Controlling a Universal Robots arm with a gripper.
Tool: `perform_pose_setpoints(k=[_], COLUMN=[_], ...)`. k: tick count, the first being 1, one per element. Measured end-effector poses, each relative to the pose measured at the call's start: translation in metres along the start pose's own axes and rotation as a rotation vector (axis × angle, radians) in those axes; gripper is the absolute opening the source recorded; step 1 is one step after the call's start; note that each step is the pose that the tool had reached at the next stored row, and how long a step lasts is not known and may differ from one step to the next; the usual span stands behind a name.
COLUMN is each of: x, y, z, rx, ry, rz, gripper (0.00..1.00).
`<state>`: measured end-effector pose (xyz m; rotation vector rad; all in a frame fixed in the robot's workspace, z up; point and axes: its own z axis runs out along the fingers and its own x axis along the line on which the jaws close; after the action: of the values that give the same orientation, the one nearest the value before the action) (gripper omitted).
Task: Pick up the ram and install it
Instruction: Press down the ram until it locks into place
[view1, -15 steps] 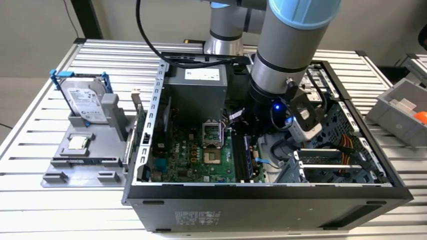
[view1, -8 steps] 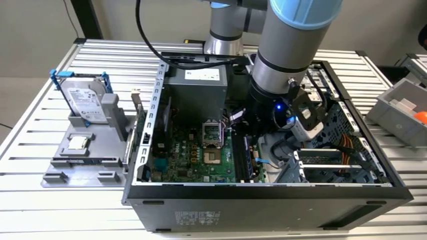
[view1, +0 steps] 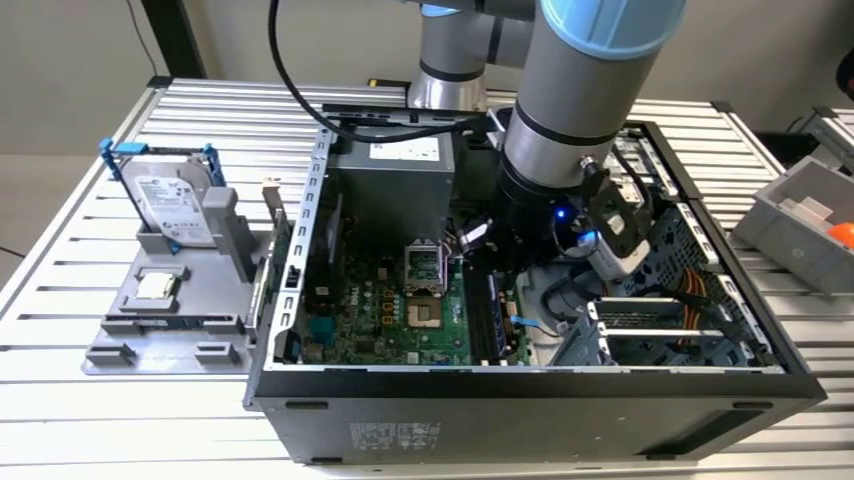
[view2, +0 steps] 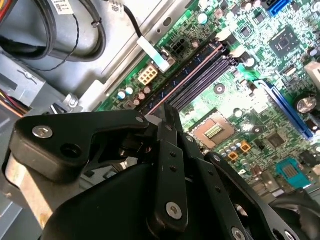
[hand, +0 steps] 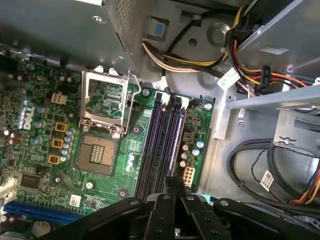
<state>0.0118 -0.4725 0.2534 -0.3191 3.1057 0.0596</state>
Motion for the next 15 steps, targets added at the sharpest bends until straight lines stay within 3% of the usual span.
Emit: perform_pose_setpoints(k=[5, 15], x=[0.0000, 0.0000], y=[0.0001, 0.0002], z=[0.0000, 0.0000], rx=[-0.0011, -0.0024], ry=[0.0017, 0.0035], rz=[-0.048, -0.099], gripper=[0.00, 0.00])
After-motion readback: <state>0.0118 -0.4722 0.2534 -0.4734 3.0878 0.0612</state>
